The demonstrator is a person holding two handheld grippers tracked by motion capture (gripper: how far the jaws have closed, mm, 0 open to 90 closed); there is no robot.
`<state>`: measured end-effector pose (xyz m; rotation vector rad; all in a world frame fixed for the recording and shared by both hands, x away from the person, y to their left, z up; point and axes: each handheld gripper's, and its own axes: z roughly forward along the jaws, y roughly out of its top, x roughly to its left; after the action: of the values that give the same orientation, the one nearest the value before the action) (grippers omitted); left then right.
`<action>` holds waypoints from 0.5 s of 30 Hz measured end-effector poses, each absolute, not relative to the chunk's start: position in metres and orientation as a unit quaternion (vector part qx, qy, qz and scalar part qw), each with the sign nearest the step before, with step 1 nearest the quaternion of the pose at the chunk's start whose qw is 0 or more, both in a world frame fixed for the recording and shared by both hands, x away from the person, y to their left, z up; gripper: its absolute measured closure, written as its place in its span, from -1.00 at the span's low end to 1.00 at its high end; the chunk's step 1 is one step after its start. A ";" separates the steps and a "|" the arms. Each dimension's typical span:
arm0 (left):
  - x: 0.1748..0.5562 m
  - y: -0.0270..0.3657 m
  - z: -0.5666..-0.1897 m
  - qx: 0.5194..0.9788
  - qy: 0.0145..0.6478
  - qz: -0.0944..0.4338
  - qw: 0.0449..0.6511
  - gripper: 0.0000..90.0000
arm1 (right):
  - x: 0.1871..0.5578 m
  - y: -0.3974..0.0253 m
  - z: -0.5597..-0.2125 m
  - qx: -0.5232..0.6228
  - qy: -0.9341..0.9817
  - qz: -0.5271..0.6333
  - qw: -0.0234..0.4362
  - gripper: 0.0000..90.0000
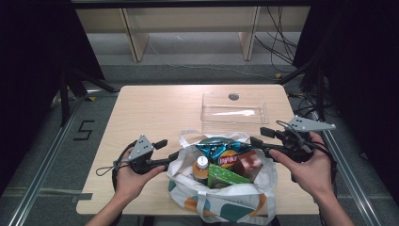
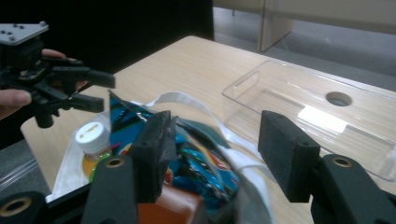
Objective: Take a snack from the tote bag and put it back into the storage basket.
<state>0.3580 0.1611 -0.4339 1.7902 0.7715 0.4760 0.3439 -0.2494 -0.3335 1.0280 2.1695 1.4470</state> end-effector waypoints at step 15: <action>0.360 0.163 -0.433 0.746 0.330 0.200 0.542 -0.20 | 0.360 -0.229 -0.349 0.332 0.813 0.463 0.121 0.08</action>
<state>0.3595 0.1631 -0.4328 1.7716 0.7841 0.4757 0.3596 -0.2288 -0.3487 0.9706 2.3742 1.3525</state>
